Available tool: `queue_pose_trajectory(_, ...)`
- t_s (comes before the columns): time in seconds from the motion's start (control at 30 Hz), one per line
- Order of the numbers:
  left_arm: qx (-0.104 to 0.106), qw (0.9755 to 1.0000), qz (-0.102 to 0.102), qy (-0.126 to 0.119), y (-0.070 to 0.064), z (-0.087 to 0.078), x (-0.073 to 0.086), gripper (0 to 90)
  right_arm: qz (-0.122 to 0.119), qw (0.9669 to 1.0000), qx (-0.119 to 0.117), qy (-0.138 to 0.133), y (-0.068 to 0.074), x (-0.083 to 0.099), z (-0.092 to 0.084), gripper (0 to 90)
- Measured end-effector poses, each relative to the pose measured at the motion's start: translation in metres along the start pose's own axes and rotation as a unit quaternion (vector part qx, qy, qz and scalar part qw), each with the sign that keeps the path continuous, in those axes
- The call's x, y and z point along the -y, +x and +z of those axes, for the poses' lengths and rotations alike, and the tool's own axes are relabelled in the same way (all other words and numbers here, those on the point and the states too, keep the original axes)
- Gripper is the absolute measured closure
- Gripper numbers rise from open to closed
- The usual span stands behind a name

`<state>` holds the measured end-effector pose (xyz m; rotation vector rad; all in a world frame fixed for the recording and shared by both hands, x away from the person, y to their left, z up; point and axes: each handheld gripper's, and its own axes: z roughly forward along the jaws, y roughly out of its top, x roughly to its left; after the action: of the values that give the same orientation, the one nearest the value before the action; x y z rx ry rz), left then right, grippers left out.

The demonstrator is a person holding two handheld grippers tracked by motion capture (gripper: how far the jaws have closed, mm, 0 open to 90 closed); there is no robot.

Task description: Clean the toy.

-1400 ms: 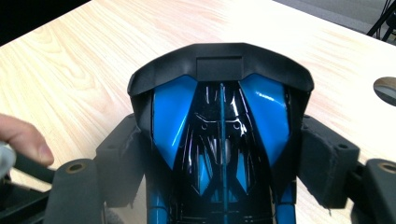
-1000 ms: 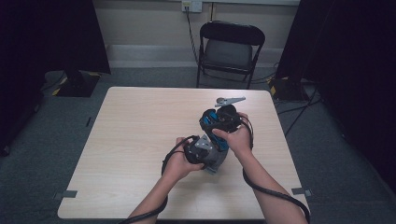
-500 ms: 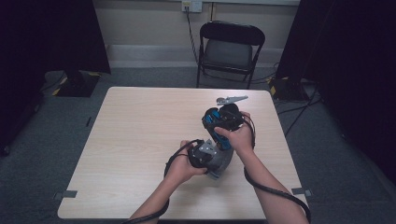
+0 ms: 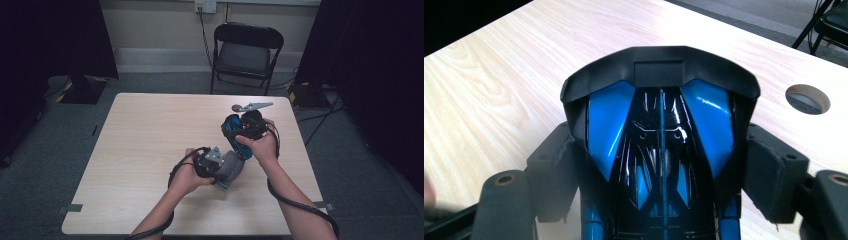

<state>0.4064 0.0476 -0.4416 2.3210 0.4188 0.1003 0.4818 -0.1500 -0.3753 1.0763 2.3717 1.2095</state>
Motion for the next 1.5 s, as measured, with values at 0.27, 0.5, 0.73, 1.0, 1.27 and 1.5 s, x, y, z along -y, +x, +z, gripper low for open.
queue_pose_trajectory(0.27, -0.034, 0.9987, -0.035, -0.014, 0.024, -0.025, 0.006, 67.2, -0.016, 0.9998, -0.013, -0.001, 0.003, 0.011, -0.007, 25.4)
queue_pose_trajectory(0.5, -0.054, 0.9968, -0.052, -0.027, 0.035, -0.035, 0.007, 67.6, -0.02, 0.9995, -0.024, 0.0, 0.004, 0.024, -0.009, 25.4)
queue_pose_trajectory(0.73, -0.063, 0.9956, -0.06, -0.035, 0.039, -0.038, 0.005, 67.6, -0.033, 0.9991, -0.025, 0.001, 0.01, 0.036, -0.009, 25.4)
queue_pose_trajectory(1.0, -0.069, 0.9952, -0.061, -0.033, 0.04, -0.034, 0.002, 67.8, -0.045, 0.9987, -0.025, 0.006, 0.015, 0.048, -0.005, 25.4)
queue_pose_trajectory(1.27, -0.065, 0.9953, -0.061, -0.039, 0.039, -0.029, -0.002, 67.7, -0.065, 0.9973, -0.034, 0.01, 0.027, 0.051, 0.0, 25.4)
queue_pose_trajectory(1.5, -0.057, 0.9968, -0.044, -0.034, 0.033, -0.026, -0.007, 67.7, -0.067, 0.9971, -0.035, 0.01, 0.032, 0.047, 0.005, 25.4)
